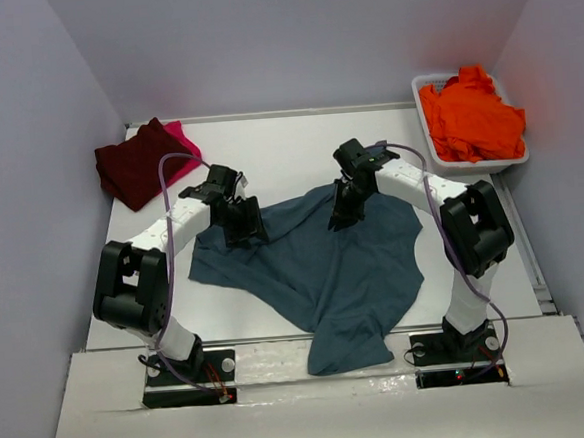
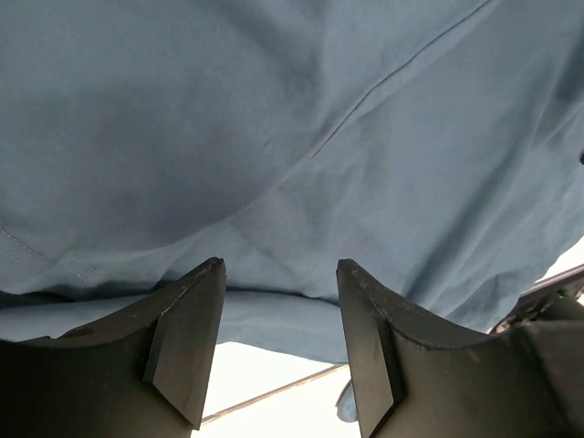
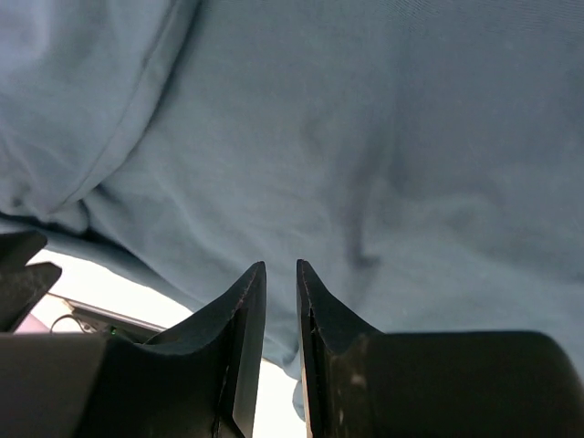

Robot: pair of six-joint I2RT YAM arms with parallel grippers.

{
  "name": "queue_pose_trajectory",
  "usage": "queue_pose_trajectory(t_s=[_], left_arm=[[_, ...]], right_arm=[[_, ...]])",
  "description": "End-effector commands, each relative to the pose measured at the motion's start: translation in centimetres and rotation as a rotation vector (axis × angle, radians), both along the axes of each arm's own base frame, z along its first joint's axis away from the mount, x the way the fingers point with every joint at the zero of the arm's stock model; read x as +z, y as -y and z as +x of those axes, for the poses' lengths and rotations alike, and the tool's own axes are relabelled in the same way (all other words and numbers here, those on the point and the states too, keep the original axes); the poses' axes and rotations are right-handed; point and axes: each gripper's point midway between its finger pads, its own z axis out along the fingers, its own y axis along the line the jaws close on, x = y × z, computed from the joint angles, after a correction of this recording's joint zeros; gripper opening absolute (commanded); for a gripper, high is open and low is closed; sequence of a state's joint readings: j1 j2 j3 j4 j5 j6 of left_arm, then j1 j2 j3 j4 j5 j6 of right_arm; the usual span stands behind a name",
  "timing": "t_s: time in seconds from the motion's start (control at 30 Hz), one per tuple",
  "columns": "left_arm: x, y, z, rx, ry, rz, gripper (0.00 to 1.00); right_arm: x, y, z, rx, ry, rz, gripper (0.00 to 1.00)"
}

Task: Fold and stack the t-shirts
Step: Flatten the tshirt out

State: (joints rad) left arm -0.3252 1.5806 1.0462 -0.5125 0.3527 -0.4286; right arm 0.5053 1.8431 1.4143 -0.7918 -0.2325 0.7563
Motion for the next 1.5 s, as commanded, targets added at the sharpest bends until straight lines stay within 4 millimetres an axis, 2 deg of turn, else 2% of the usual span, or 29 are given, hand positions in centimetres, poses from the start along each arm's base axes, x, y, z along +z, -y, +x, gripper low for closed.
queue_pose_trajectory(t_s=[0.0,0.07,0.17,0.33,0.6,0.8,1.13,1.3,1.47], left_arm=[[-0.6,-0.7,-0.6,0.021,0.004,0.060,0.62],[-0.9,-1.1,-0.7,0.020,0.006,0.095,0.62],[-1.3,-2.7,-0.2,0.052,0.017,0.191,0.62],[-0.9,-4.9,1.3,0.088,0.071,0.354,0.62],[-0.2,-5.6,2.4,0.045,0.108,0.506,0.62],[-0.4,-6.6,2.2,0.021,0.096,0.584,0.62],[0.1,-5.5,1.6,-0.061,0.120,0.595,0.61],[0.5,-3.9,1.6,-0.111,0.149,0.563,0.61],[-0.1,-3.3,1.4,-0.153,0.142,0.572,0.61]], right_arm=[[0.6,-1.3,1.4,0.036,0.043,0.055,0.26],[1.0,-1.3,1.5,0.045,0.053,0.058,0.26],[1.3,-1.4,1.4,0.052,0.057,0.066,0.26],[1.6,-1.2,1.0,0.051,0.064,0.072,0.26],[1.0,-0.8,0.1,0.046,0.055,0.071,0.26],[0.8,-0.7,-0.1,0.041,0.056,0.074,0.26],[0.4,-0.8,-0.2,0.040,0.048,0.077,0.25],[0.2,-0.9,-0.1,0.041,0.046,0.078,0.25],[0.0,-0.8,-0.2,0.041,0.041,0.076,0.25]])
